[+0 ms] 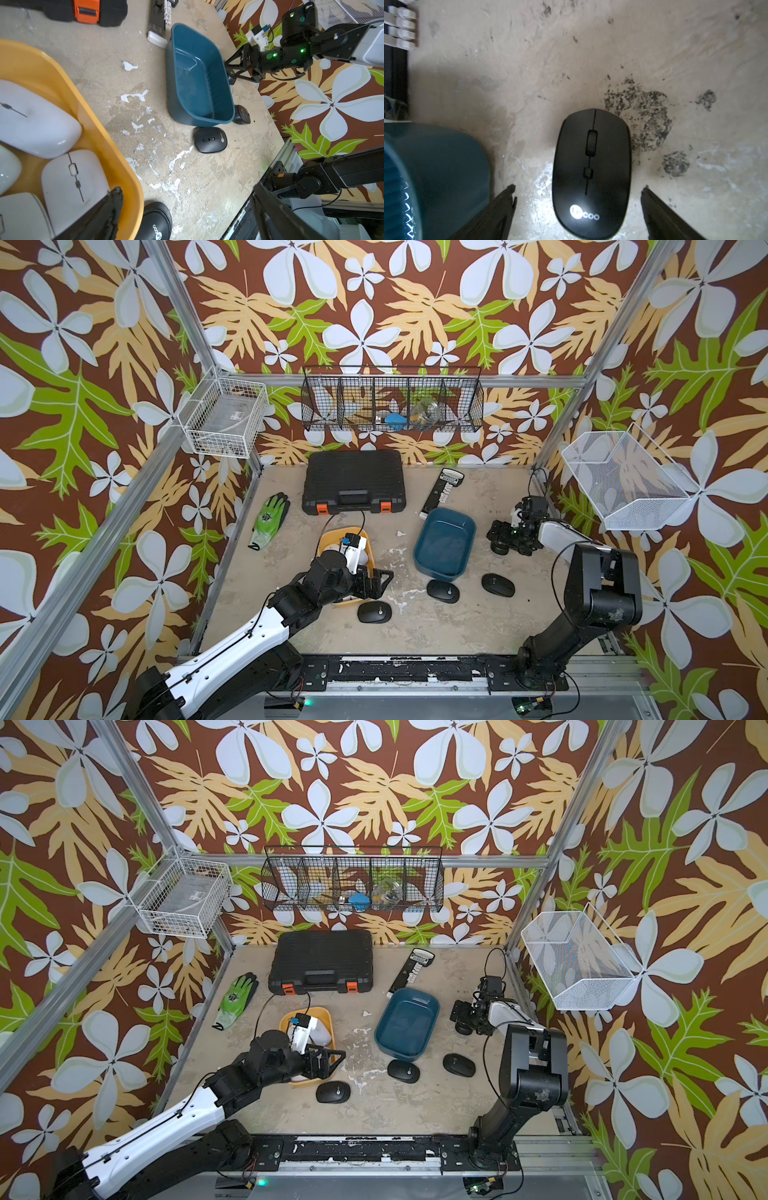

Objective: Place the mice by color into the storage box
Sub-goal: Pick up the mouse from the center of the board.

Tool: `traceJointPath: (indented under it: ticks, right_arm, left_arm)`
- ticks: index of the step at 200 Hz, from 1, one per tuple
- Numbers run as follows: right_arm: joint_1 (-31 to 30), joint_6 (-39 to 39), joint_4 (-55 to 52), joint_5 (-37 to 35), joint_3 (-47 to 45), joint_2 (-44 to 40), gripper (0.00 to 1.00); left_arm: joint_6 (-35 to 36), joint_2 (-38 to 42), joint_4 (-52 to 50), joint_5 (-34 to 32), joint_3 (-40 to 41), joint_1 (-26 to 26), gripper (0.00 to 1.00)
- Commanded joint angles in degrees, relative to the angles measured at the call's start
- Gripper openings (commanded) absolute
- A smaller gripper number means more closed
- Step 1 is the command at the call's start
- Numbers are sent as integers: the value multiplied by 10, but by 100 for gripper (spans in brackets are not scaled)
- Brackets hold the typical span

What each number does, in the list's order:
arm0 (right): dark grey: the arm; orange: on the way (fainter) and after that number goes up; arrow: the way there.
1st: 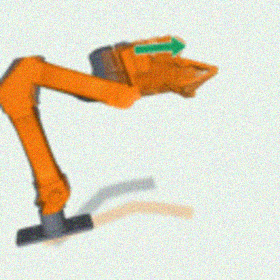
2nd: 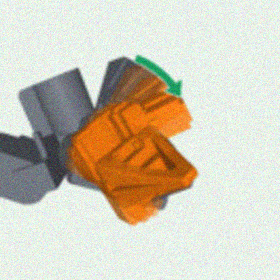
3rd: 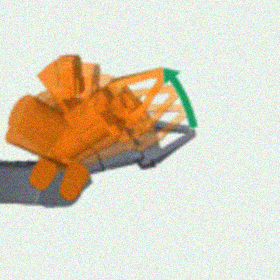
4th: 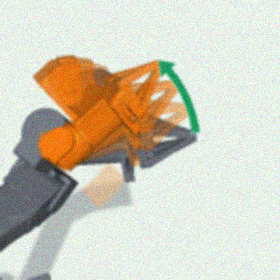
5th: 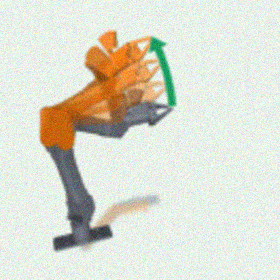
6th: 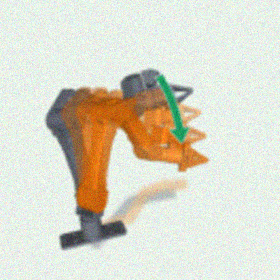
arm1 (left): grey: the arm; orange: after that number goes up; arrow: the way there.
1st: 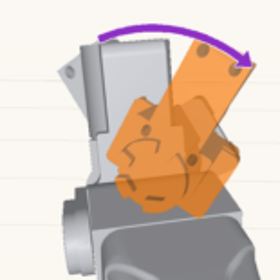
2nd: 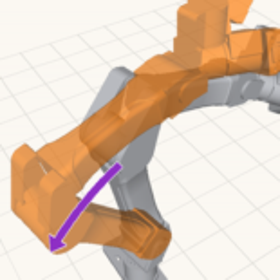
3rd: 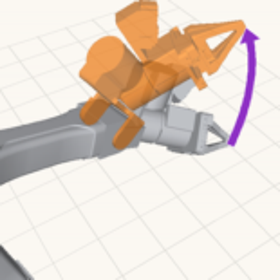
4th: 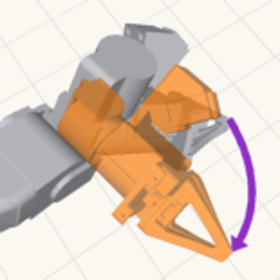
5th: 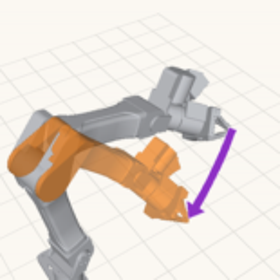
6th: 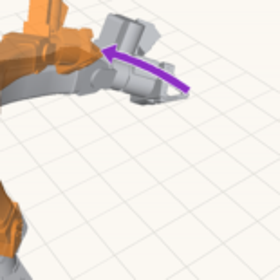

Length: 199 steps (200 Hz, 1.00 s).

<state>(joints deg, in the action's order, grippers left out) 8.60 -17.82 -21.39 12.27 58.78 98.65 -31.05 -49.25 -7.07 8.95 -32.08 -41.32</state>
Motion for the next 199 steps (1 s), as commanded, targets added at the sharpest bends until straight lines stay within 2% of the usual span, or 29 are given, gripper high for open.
traceJointPath:
  ticks: [1, 28, 88, 123, 160, 199]
  right_arm:
    - [-6, 0, -14, -36, 13, 14, 94]
    - [-8, 1, -10, -40, 21, 31, 92]
    - [-19, -3, -16, -86, 34, 65, 76]
    - [-23, -6, -19, -94, 27, 67, 57]
    - [-27, -20, -13, -90, 6, 20, 47]
    - [-30, -49, -16, -48, -8, -80, 45]
  left_arm:
    - [32, -9, -2, -20, -19, 0, 100]
    - [42, -27, 1, -25, -39, 0, 100]
    - [50, -42, 1, -28, -53, 0, 100]
    - [52, -38, -7, -30, -50, 0, 100]
    - [56, -28, -14, -39, -45, 0, 100]
    - [56, -22, -19, -46, -45, 1, 100]
